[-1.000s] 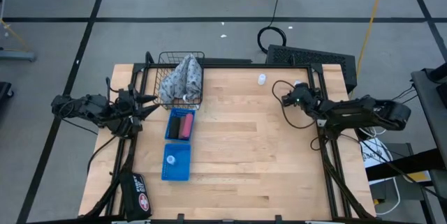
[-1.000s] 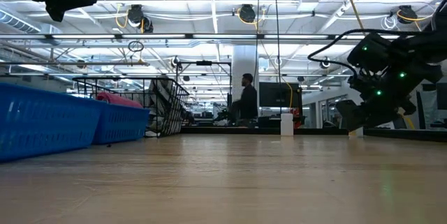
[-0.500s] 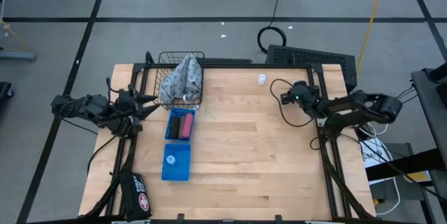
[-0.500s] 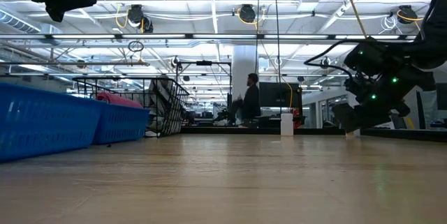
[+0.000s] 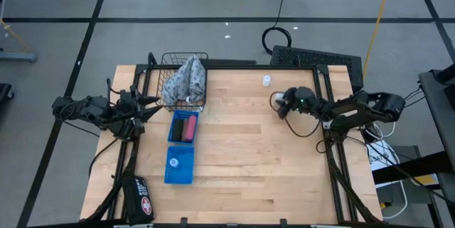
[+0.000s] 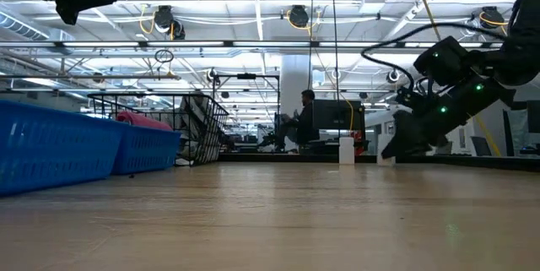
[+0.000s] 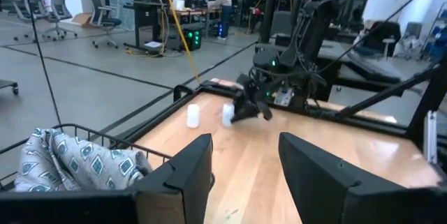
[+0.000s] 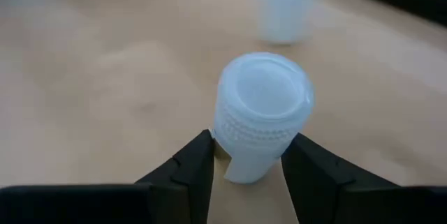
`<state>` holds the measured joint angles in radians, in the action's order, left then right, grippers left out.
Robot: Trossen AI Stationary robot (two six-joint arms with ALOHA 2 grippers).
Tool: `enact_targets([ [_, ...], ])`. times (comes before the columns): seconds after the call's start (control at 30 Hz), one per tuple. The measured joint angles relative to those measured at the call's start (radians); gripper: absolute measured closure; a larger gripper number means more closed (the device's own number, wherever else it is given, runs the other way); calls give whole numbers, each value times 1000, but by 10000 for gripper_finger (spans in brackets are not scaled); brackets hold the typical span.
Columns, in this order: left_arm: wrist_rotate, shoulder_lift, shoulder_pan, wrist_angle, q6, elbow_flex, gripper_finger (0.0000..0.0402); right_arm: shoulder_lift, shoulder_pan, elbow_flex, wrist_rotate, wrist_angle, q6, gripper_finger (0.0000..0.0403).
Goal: Pick & Place Medicine items
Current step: Put the right transparent bottle into the bottom blue basket
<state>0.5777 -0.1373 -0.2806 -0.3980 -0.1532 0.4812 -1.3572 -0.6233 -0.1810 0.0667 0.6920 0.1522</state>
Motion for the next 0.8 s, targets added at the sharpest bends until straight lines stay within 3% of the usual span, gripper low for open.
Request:
enact_targets([
  [0.13, 0, 0, 0, 7, -29, 0, 224, -20, 102, 0, -93, 23, -64, 271],
  [0.43, 3, -41, 0, 9, -53, 0, 224, -105, 391, -12, -98, 155, -120, 269],
  [0.8, -1, -320, 0, 128, -97, 0, 224, -329, 593, -216, -95, 171, -169, 269],
])
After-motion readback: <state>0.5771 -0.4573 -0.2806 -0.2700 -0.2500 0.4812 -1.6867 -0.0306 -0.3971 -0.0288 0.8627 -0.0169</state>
